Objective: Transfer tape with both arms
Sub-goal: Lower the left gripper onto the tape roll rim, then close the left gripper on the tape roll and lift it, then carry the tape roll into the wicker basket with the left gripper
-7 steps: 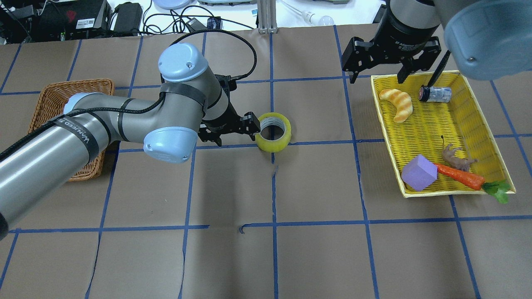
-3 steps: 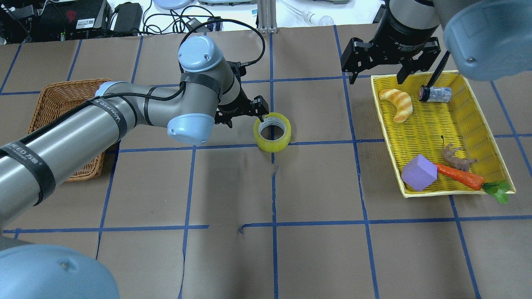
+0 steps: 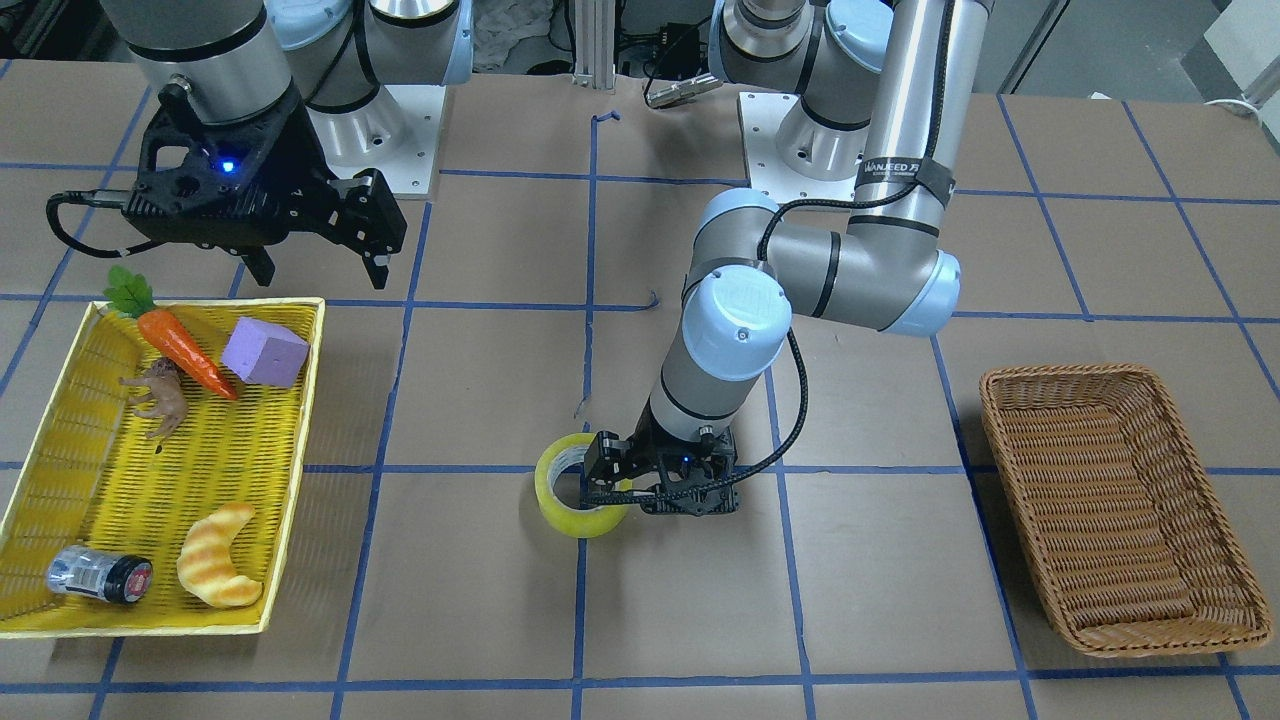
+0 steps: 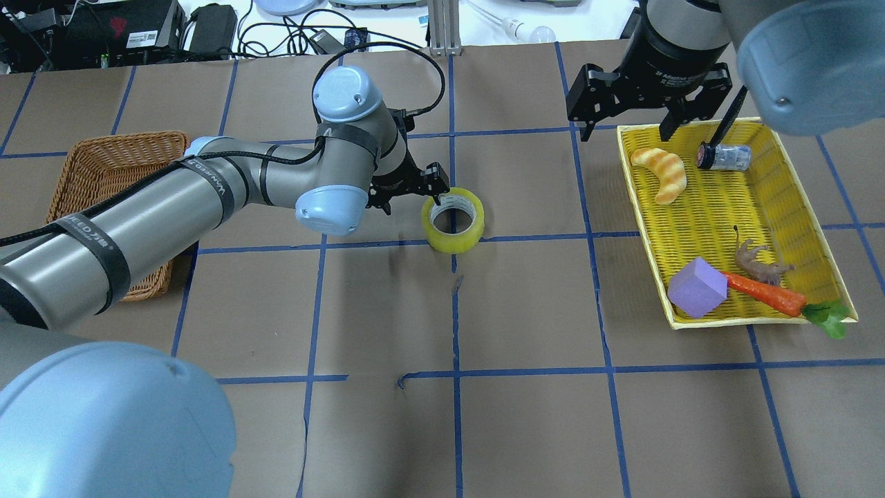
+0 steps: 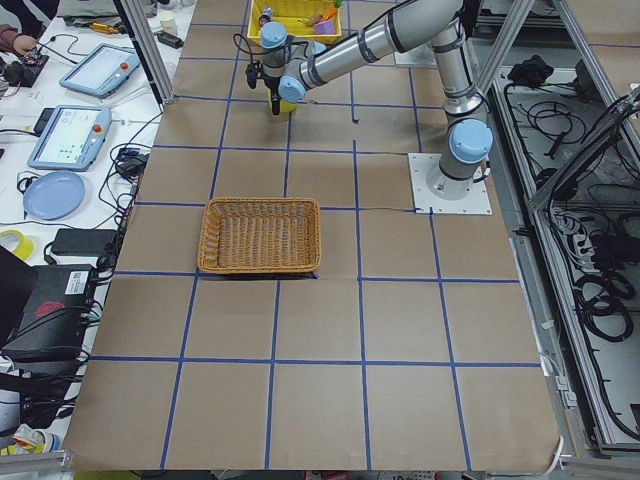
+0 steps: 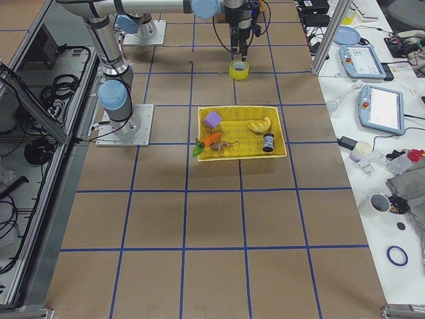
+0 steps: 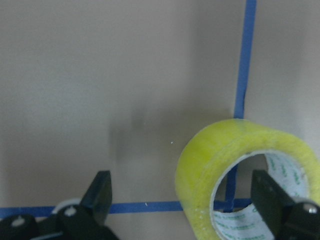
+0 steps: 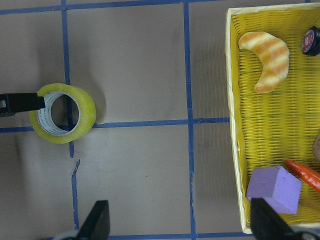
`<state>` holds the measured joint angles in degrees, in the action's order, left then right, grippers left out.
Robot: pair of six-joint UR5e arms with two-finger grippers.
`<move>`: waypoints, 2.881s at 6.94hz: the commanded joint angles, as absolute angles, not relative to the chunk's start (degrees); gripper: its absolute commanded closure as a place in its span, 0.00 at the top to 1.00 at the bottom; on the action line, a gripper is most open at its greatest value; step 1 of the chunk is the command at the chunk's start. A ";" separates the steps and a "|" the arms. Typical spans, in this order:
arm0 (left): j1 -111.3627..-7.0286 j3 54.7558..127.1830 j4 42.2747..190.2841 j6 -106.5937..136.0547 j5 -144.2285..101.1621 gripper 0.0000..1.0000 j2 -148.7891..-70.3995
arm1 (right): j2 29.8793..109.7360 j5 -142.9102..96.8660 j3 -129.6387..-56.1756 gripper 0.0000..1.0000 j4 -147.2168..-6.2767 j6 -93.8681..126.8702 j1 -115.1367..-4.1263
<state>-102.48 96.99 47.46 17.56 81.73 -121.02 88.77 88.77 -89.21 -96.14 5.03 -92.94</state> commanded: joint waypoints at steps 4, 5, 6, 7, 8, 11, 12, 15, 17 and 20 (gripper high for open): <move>-102.57 99.93 48.07 20.30 81.30 0.19 -120.77 | 88.77 88.77 -89.30 1.00 -95.98 5.01 -92.99; -102.57 99.93 49.21 20.22 81.47 0.00 -120.15 | 88.77 88.77 -89.30 1.00 -96.06 5.01 -92.99; -102.57 99.93 50.35 20.21 81.47 0.00 -119.54 | 88.77 88.77 -89.30 1.00 -96.06 5.01 -92.99; -102.57 100.02 50.71 20.21 81.65 0.00 -119.36 | 88.77 88.77 -89.30 1.00 -95.98 5.01 -92.99; -102.13 99.93 50.89 19.69 81.74 0.00 -118.57 | 88.77 88.86 -89.30 1.00 -95.98 5.01 -92.99; -91.46 97.31 61.11 8.16 81.83 0.00 -112.26 | 88.77 88.77 -89.30 1.00 -96.06 5.01 -92.99; -87.06 94.60 67.00 1.82 84.87 0.00 -110.15 | 88.68 88.77 -89.30 1.00 -96.06 5.01 -92.99; -71.61 91.85 74.53 -15.67 91.20 0.00 -105.22 | 88.77 88.77 -89.47 1.00 -96.06 5.01 -92.99; -59.82 92.02 73.05 -29.91 91.32 0.00 -105.29 | 88.77 88.77 -89.47 1.00 -96.06 5.10 -93.08; -56.26 93.86 62.40 -37.35 91.41 0.00 -109.41 | 88.77 88.77 -89.56 1.00 -96.06 5.10 -93.08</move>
